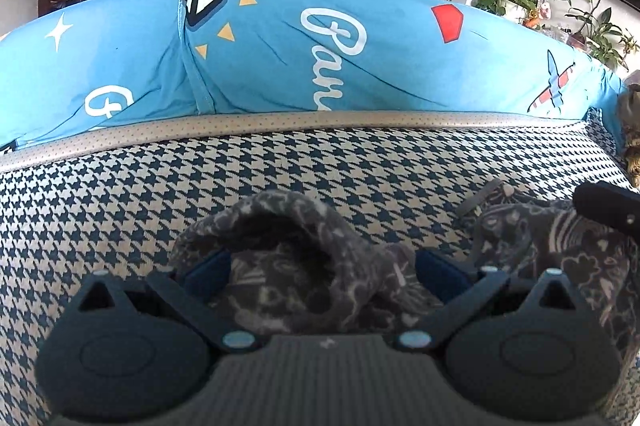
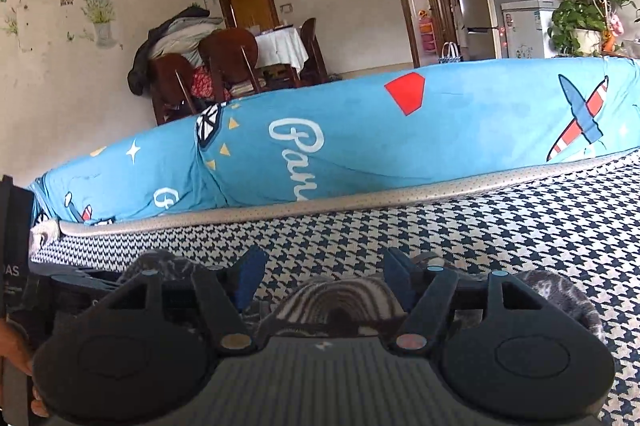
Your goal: Fold clothes
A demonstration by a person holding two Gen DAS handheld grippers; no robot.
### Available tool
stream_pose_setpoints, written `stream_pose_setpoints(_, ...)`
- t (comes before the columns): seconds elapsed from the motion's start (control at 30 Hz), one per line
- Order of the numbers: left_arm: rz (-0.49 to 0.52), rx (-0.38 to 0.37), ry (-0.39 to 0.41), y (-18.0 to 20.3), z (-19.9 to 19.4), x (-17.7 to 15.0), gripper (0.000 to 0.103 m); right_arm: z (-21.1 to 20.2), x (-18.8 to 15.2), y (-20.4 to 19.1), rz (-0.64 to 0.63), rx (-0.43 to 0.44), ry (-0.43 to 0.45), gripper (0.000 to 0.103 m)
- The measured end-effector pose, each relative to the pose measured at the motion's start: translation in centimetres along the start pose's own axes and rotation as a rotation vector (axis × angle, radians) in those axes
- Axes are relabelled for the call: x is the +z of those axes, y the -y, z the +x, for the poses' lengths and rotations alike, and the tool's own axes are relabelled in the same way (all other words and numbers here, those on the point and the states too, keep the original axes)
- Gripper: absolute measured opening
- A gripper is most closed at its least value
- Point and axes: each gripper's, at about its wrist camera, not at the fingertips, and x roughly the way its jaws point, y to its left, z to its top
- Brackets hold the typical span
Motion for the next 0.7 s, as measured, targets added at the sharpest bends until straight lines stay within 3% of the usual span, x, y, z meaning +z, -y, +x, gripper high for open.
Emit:
stream_pose_setpoints(0.1,0.011,0.000,-0.004,0.0,0.2,-0.2,0.103,1.4,-0.5,-0.6,-0.030,-0.003,-0.048,0.077)
stream_pose_setpoints(0.27,0.030,0.005,-0.008,0.0,0.5,-0.6,0.102,3.7,-1.8,-1.0,-0.088,-0.053,-0.153,0.077)
stream_pose_setpoints(0.37,0.044,0.030,0.002,0.2,0.4,-1.0,0.091,4.3,-2.4,-0.5,-0.074,-0.059,-0.204,0.077)
stream_pose_setpoints(0.4,0.045,0.034,0.007,0.2,0.3,-1.1,0.085,4.3,-2.5,-0.4,-0.073,-0.056,-0.213,0.075)
stream_pose_setpoints(0.53,0.027,0.037,0.028,-0.3,-0.3,-1.2,0.062,4.0,-3.0,-0.7,-0.110,-0.059,-0.226,0.051)
stream_pose_setpoints(0.7,-0.041,0.069,0.054,-1.4,-1.3,-1.2,0.042,3.2,-2.7,-0.7,-0.105,-0.049,-0.192,0.035)
